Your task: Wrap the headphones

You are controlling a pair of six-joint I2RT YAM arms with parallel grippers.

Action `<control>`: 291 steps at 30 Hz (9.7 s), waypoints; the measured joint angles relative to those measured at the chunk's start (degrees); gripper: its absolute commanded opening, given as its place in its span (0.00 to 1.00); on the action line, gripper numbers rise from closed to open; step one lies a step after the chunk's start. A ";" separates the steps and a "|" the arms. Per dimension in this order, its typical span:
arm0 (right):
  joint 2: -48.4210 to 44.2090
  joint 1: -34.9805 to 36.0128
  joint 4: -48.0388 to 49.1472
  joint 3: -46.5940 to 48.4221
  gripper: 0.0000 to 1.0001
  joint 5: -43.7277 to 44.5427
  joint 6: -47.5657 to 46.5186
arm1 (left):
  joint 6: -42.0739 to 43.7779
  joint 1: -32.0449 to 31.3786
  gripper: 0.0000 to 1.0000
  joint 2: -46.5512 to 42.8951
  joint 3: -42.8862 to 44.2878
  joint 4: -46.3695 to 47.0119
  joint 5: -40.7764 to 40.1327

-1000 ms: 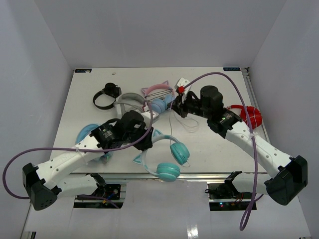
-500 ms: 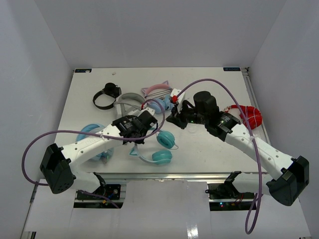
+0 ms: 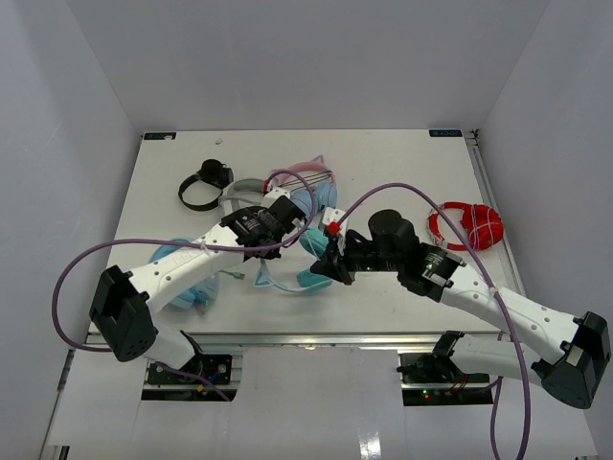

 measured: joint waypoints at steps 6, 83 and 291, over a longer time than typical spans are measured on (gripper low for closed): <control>-0.01 2.92 4.93 -3.33 0.09 3.18 3.02 | -0.96 1.39 0.00 -1.05 0.69 0.95 1.90; 7.38 18.65 44.32 -26.54 0.08 34.68 7.02 | -18.28 5.26 0.00 -36.16 0.98 6.25 5.52; 14.19 -8.10 5.35 16.34 0.08 -4.19 -2.83 | 8.64 8.39 0.00 -2.94 3.16 -4.57 -1.18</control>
